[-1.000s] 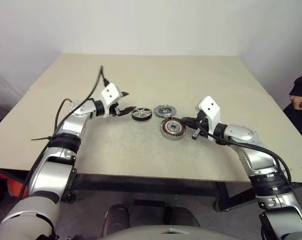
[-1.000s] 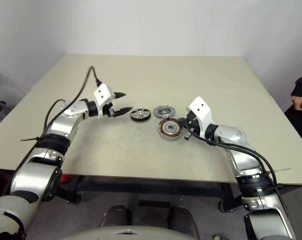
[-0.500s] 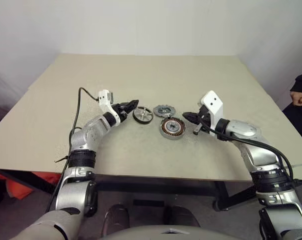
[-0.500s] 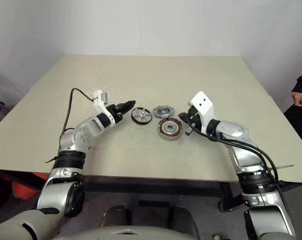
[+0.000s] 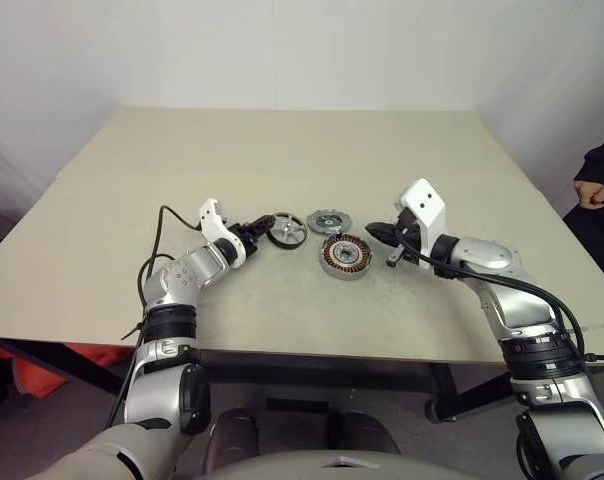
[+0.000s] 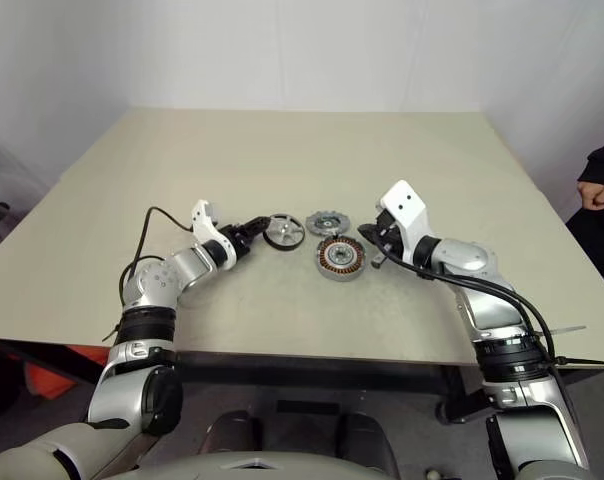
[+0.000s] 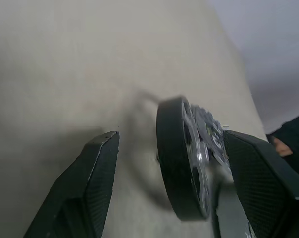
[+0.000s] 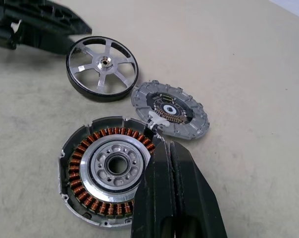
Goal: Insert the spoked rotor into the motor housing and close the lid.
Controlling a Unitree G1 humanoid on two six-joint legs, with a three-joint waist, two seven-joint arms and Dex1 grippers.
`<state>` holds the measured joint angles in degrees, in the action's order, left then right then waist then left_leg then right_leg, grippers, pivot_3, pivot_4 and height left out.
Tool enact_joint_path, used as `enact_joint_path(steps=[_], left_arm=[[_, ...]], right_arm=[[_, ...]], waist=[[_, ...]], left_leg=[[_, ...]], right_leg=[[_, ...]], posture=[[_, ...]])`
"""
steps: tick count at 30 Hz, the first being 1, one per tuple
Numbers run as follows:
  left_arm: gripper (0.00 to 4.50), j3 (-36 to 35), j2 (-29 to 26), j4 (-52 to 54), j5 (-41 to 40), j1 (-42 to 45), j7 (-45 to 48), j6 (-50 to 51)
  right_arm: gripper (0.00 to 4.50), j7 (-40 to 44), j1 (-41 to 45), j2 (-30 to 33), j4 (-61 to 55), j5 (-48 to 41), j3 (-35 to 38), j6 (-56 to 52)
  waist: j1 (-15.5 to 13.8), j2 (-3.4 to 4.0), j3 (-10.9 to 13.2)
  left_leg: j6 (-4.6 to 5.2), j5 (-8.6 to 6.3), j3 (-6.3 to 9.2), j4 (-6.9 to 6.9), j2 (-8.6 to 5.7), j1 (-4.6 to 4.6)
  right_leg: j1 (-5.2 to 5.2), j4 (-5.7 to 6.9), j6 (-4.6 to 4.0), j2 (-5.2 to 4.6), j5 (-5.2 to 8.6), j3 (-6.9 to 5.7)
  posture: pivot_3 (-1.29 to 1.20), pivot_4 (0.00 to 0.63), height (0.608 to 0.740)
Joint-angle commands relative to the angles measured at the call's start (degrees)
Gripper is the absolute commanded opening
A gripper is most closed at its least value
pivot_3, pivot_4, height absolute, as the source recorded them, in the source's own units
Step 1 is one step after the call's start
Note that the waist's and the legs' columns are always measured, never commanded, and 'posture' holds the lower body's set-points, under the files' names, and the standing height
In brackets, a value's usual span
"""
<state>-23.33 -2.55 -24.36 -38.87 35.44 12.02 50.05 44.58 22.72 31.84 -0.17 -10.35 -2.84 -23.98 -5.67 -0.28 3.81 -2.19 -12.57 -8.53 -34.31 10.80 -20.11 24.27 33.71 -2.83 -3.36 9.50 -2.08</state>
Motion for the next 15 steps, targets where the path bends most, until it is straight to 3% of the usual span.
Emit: enact_joint_path(steps=[1,13,15], left_arm=[[3.5,-1.06,0.67,0.07,-2.81,2.63,-0.43,2.19],[3.5,-4.98,2.6,-5.54,-5.78,5.13,-2.94,2.51],[3.14,-5.06,2.89,-6.38,-5.42,4.86,-3.67,2.39]], right_arm=[[0.0,-0.43,1.72,-0.1,-0.72,-0.2,0.74,1.21],[0.0,-1.7,2.18,-0.47,-0.54,-0.12,1.21,1.56],[0.0,-1.95,2.42,-0.56,-0.27,0.02,1.22,1.71]], waist=[[-0.02,0.0,0.0],[-0.02,-0.01,0.0],[-0.02,-0.01,0.0]], left_leg=[[0.0,0.0,0.0,0.0,0.0,0.0],[0.03,0.0,0.01,0.0,-0.03,-0.02],[0.04,0.0,0.01,0.0,-0.03,-0.02]], right_leg=[[0.0,0.0,0.0,0.0,0.0,0.0],[0.0,-0.02,0.0,0.0,0.0,-0.03],[0.0,-0.02,0.0,0.0,0.0,-0.03]], posture=[[0.0,0.0,0.74],[0.0,0.0,0.74],[0.0,0.0,0.74]])
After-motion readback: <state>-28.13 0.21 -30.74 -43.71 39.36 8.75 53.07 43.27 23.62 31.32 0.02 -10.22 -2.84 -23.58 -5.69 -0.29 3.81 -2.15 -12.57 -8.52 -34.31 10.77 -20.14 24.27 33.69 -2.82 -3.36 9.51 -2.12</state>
